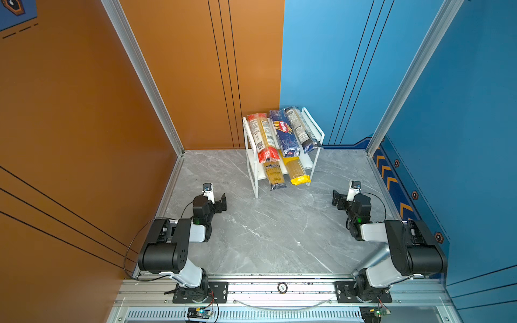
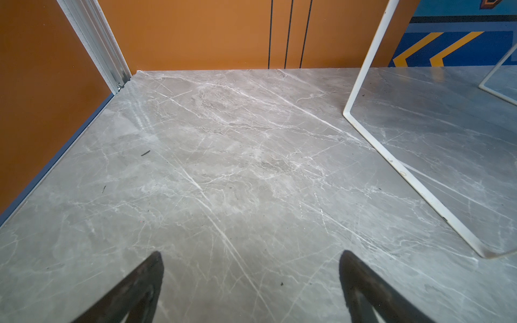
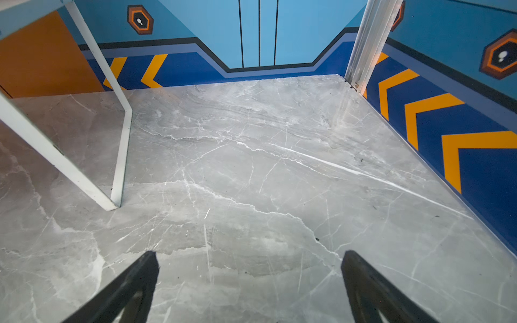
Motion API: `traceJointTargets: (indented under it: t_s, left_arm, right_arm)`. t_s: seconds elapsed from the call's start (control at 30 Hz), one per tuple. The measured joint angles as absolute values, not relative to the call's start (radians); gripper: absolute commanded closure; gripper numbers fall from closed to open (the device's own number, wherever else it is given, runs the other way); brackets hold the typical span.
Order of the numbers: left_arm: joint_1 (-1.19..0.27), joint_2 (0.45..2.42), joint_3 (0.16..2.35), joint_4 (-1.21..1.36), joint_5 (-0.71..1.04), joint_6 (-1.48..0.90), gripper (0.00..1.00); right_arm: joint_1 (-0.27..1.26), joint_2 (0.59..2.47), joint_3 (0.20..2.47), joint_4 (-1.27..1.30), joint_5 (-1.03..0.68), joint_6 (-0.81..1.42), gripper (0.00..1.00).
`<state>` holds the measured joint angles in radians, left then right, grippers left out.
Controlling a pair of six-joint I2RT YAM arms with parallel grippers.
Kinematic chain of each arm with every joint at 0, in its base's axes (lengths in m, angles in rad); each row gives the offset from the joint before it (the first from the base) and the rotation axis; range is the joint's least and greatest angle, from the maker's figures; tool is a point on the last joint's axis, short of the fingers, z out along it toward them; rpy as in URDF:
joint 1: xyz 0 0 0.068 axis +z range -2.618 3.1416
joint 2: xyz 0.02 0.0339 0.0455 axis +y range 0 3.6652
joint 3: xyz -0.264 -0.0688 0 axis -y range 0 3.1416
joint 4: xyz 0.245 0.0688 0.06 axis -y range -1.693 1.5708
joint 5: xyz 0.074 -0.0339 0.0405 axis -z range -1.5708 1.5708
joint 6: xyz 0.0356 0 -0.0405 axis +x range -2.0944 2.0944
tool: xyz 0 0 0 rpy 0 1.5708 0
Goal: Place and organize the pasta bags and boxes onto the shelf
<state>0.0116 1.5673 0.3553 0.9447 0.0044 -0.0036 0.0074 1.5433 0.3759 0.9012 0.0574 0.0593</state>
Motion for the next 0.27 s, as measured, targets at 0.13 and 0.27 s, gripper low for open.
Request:
traceJointTargets:
  t_s: [0.13, 0.27]
  left_arm:
    - [0.012, 1.567, 0.355, 0.944, 0.004, -0.004, 0.02]
    - [0.012, 1.567, 0.356, 0.941, 0.004, -0.003, 0.02]
  right_arm:
    - [0.007, 1.543, 0.376, 0.901, 0.057, 0.059, 0.0]
    - [0.007, 1.543, 0.376, 0.901, 0.057, 0.059, 0.0]
